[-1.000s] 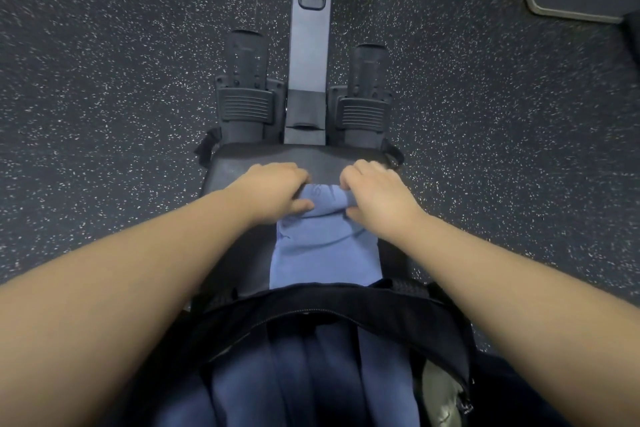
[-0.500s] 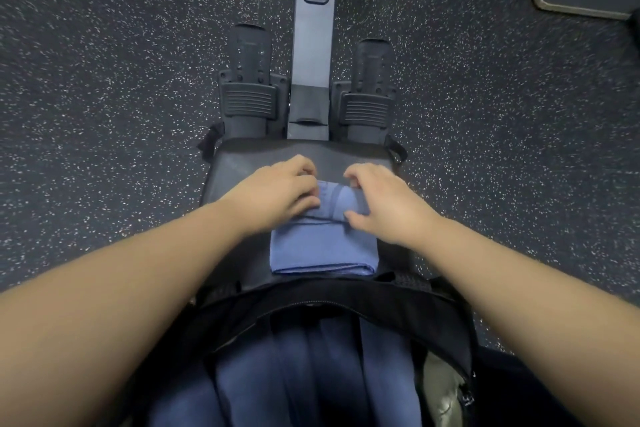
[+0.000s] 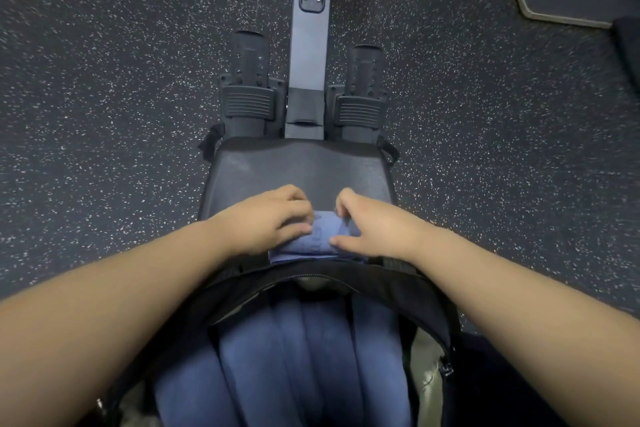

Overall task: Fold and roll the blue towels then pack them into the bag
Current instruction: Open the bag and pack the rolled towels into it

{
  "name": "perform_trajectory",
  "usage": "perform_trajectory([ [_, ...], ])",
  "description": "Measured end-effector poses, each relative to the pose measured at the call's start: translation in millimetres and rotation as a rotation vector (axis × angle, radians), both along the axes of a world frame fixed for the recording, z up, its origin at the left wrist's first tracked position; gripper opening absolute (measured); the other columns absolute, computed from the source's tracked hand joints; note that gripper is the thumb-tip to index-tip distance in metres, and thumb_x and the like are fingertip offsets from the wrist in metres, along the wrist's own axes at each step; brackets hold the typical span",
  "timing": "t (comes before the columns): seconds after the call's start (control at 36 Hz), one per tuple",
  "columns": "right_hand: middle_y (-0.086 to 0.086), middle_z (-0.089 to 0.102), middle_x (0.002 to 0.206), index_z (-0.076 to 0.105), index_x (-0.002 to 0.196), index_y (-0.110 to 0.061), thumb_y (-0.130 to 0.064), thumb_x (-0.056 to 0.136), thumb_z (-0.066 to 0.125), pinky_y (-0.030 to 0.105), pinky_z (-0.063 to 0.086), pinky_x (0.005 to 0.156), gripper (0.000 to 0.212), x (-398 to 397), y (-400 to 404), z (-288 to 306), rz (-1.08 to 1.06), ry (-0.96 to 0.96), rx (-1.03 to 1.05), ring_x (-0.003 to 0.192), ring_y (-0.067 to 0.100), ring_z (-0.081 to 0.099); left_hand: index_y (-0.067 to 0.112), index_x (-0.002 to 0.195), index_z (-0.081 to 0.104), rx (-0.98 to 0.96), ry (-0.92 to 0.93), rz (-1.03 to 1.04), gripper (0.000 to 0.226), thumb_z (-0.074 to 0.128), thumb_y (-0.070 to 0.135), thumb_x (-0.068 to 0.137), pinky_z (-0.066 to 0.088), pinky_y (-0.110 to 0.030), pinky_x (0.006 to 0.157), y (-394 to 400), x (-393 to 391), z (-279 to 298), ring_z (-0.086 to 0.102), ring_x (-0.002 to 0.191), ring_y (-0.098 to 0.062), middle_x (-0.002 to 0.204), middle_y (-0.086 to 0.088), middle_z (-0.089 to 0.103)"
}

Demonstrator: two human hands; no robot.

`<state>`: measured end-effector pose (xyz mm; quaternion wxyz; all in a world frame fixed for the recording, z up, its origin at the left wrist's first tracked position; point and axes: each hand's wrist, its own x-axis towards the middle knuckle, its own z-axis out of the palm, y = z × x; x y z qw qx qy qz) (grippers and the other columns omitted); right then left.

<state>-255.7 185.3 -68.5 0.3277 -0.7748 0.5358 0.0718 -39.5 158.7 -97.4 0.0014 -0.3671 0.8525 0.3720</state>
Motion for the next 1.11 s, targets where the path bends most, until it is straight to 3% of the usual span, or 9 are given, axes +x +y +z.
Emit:
perform_trajectory([
  [0.06,0.005,0.057,0.121,0.036,0.122,-0.017,-0.041,0.083,0.069,0.035,0.044,0.087,0.056,1.0,1.1,0.9,-0.033,0.025,0.056,0.102,0.022,0.055,0.018,0.101,0.056,0.040,-0.003,0.034,0.017,0.061,0.031,0.092,0.039,-0.034,0.095,0.7,-0.1,-1.8,0.053,0.105,-0.019,0.110,0.000,0.053],
  [0.19,0.003,0.054,0.130,0.040,0.135,-0.019,-0.041,0.079,0.073,0.031,0.040,0.090,0.068,3.7,5.1,5.2,-0.019,0.122,0.072,0.117,0.023,0.051,0.015,0.142,0.031,0.203,-0.206,0.114,0.073,0.070,0.038,0.085,0.035,-0.030,0.105,1.2,-2.7,3.2,0.048,0.127,-0.020,0.144,-0.001,0.047],
  [0.33,0.001,0.056,0.115,0.049,0.119,-0.018,-0.027,0.076,0.072,0.035,0.040,0.089,0.049,9.5,11.9,24.5,-0.034,0.058,-0.125,0.108,0.023,0.046,0.016,0.116,0.057,0.078,-0.301,0.099,0.056,0.074,0.048,0.074,0.045,-0.032,0.087,2.1,-6.9,18.5,0.058,0.103,-0.024,0.114,-0.006,0.060],
  [0.5,0.010,0.048,0.135,0.047,0.132,-0.007,-0.024,0.072,0.081,0.043,0.036,0.107,0.071,11.4,26.8,53.3,-0.201,-0.158,-0.483,0.127,0.028,0.042,0.016,0.089,0.053,-0.072,0.045,0.311,0.057,0.050,0.058,0.051,0.033,-0.025,0.067,10.3,6.4,72.8,0.051,0.084,-0.020,0.087,-0.002,0.053],
  [0.61,0.011,0.018,0.156,0.018,0.150,-0.007,-0.031,0.078,0.077,0.020,0.011,0.114,0.096,24.1,52.6,79.7,-0.440,-0.334,-0.510,0.145,0.019,0.016,0.020,0.092,0.050,-0.098,0.147,0.502,0.039,0.065,0.041,0.062,0.042,-0.031,0.063,34.6,13.7,112.6,0.058,0.076,-0.022,0.081,0.001,0.063],
  [0.72,-0.005,0.028,0.153,-0.005,0.152,-0.022,-0.042,0.077,0.075,0.032,0.025,0.116,0.111,43.4,77.3,104.6,-0.682,-0.612,-0.303,0.141,0.009,0.027,0.039,0.103,0.046,-0.043,0.346,0.590,0.048,0.063,0.052,0.059,0.052,-0.035,0.075,68.7,18.6,141.5,0.063,0.079,-0.011,0.089,0.013,0.066],
  [0.81,-0.016,0.042,0.139,-0.006,0.147,-0.036,-0.042,0.069,0.077,0.037,0.039,0.109,0.114,60.8,93.1,121.1,-0.790,-0.829,-0.237,0.132,0.009,0.042,0.057,0.125,0.037,-0.037,0.453,0.508,0.063,0.061,0.049,0.067,0.046,-0.031,0.099,96.9,17.6,152.1,0.055,0.113,0.003,0.122,0.030,0.054],
  [0.97,-0.036,0.015,0.127,-0.001,0.142,-0.036,-0.012,0.075,0.080,-0.008,0.027,0.081,0.108,70.0,132.2,136.4,-0.797,-0.966,-0.273,0.104,-0.040,0.026,0.045,0.136,0.034,0.033,0.677,0.508,0.066,0.062,0.038,0.077,0.033,-0.027,0.112,160.1,7.1,153.4,0.040,0.132,0.003,0.139,0.029,0.043],
  [1.11,-0.005,0.039,0.143,0.005,0.151,-0.021,-0.048,0.049,0.078,0.002,0.041,0.083,0.128,71.8,161.3,136.4,-0.850,-0.923,-0.151,0.118,0.000,0.048,0.037,0.138,0.033,0.081,0.821,0.558,0.064,0.062,0.029,0.082,0.031,-0.033,0.114,199.0,-5.4,146.9,0.040,0.136,-0.008,0.142,0.017,0.043],
])
